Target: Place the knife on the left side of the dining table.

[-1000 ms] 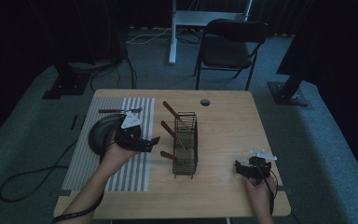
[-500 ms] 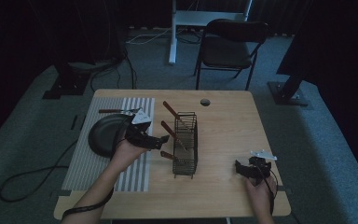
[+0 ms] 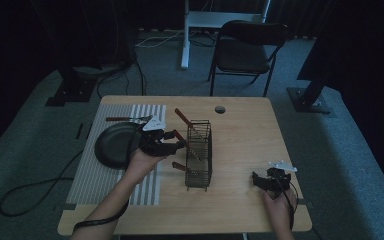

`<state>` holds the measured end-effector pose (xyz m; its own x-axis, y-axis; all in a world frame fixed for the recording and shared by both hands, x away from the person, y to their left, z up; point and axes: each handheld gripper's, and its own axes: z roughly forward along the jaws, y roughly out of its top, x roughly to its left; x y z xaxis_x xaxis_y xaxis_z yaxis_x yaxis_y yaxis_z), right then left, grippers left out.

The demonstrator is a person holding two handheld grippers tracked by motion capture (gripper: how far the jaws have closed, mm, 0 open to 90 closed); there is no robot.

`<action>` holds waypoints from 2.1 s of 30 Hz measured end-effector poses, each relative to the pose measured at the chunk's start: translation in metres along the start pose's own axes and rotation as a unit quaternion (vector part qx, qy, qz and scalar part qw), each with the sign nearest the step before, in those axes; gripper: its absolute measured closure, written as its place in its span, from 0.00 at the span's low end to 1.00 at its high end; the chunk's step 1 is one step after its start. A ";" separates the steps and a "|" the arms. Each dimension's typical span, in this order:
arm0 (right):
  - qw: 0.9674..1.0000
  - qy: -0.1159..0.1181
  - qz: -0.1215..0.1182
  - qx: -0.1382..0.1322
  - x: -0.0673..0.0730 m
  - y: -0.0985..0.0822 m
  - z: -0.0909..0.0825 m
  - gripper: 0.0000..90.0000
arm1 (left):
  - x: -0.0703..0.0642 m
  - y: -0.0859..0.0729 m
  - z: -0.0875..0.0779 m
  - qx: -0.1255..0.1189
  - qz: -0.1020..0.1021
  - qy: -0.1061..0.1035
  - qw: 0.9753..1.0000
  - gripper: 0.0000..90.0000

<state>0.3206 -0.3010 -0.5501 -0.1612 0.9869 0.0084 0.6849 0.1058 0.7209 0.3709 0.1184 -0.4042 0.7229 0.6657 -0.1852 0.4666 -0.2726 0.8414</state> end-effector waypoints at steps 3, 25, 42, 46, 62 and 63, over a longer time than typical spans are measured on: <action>1.000 0.000 0.000 0.000 0.000 0.000 0.000 0.13 | 0.003 0.000 0.000 -0.007 -0.018 -0.016 1.000 0.60; 1.000 0.000 0.000 0.000 0.000 0.000 0.000 0.13 | -0.013 0.001 -0.004 -0.027 0.009 -0.044 0.999 0.85; 1.000 0.000 0.000 0.001 0.000 0.000 0.000 0.13 | -0.024 0.018 -0.047 -0.062 0.018 -0.059 0.996 0.85; 1.000 0.000 0.000 0.001 0.000 0.000 0.000 0.13 | -0.027 0.023 -0.061 -0.077 0.021 -0.060 0.995 0.85; 1.000 0.000 0.000 0.001 0.000 0.000 0.000 0.13 | -0.019 0.030 -0.110 -0.114 0.018 -0.034 0.993 0.91; 1.000 0.000 0.000 0.001 0.000 0.000 0.000 0.13 | -0.016 0.029 -0.112 -0.118 0.014 -0.024 0.993 0.91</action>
<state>0.3205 -0.3010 -0.5500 -0.1612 0.9869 0.0089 0.6858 0.1055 0.7201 0.3155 0.1774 -0.3198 0.7599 0.6250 -0.1784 0.3169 -0.1166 0.9413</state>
